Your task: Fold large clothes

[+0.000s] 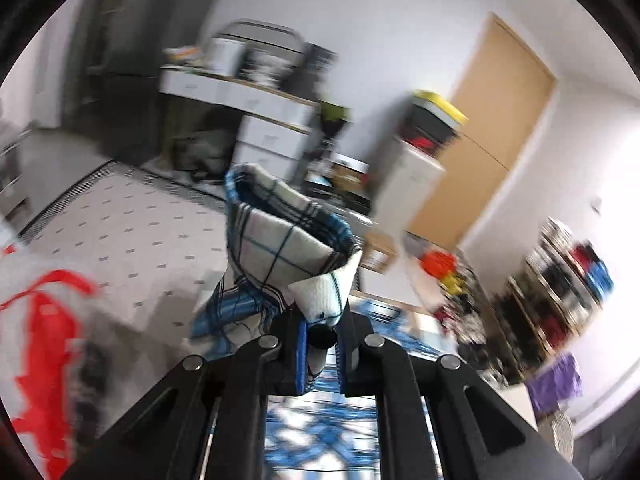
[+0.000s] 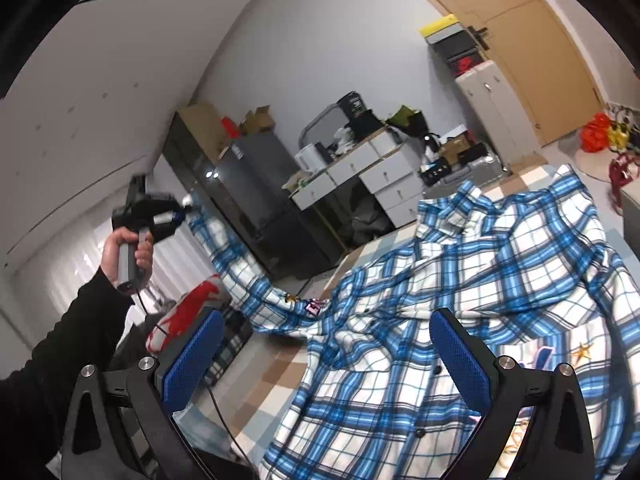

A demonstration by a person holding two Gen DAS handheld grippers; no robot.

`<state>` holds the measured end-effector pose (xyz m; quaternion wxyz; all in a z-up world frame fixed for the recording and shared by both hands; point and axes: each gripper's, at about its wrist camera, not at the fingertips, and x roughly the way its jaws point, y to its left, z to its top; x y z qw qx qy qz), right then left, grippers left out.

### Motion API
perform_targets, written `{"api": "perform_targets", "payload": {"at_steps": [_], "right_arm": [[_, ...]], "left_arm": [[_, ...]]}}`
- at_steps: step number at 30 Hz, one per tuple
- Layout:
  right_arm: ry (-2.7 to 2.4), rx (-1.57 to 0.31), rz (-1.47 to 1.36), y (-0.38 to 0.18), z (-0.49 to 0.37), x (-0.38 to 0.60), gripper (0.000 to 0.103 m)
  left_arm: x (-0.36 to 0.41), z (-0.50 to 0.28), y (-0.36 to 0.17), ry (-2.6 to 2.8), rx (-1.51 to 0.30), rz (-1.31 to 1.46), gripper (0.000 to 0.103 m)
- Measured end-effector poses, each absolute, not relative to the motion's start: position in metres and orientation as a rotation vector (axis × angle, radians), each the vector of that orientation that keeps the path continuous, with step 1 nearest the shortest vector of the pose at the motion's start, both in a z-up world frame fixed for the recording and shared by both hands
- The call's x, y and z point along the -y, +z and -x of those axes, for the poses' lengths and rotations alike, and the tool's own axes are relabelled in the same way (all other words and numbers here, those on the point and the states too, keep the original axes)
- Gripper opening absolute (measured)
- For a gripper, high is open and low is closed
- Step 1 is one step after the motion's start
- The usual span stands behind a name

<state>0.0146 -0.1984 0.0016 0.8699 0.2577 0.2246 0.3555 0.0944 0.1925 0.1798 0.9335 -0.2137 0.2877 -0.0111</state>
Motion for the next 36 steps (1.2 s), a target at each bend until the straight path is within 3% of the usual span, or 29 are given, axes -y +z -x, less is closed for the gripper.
{"api": "perform_targets", "payload": {"at_steps": [6, 11, 17, 23, 26, 29, 32, 34, 35, 36], "right_arm": [[0.649, -0.423, -0.6, 0.004, -0.016, 0.229, 0.103], [0.44, -0.373, -0.678, 0.005, -0.011, 0.278, 0.103], [0.178, -0.336, -0.792, -0.011, 0.01, 0.345, 0.103], [0.07, -0.228, -0.722, -0.006, 0.023, 0.371, 0.103], [0.086, -0.241, -0.746, -0.008, 0.019, 0.374, 0.103], [0.106, -0.246, -0.731, -0.004, 0.015, 0.369, 0.103], [0.128, -0.247, -0.708, -0.001, 0.019, 0.361, 0.103], [0.143, -0.249, -0.697, -0.002, 0.022, 0.351, 0.103], [0.147, -0.249, -0.689, -0.001, 0.021, 0.347, 0.103], [0.155, -0.25, -0.677, -0.001, 0.02, 0.344, 0.103]], "left_arm": [[-0.072, -0.141, 0.186, -0.198, -0.669, 0.331, 0.006], [0.022, -0.188, 0.151, -0.315, -0.787, 0.279, 0.006], [0.116, -0.227, 0.039, -0.432, -1.033, 0.302, 0.006], [0.145, -0.225, -0.079, -0.496, -1.306, 0.336, 0.008], [0.127, -0.213, -0.102, -0.59, -1.4, 0.406, 0.023], [0.094, -0.186, -0.084, -0.677, -1.355, 0.341, 0.036], [0.055, -0.168, -0.055, -0.689, -1.265, 0.301, 0.04], [0.004, -0.159, -0.036, -0.645, -1.207, 0.291, 0.057], [-0.01, -0.165, -0.037, -0.605, -1.191, 0.283, 0.075], [-0.035, -0.165, -0.038, -0.547, -1.166, 0.272, 0.083]]}}
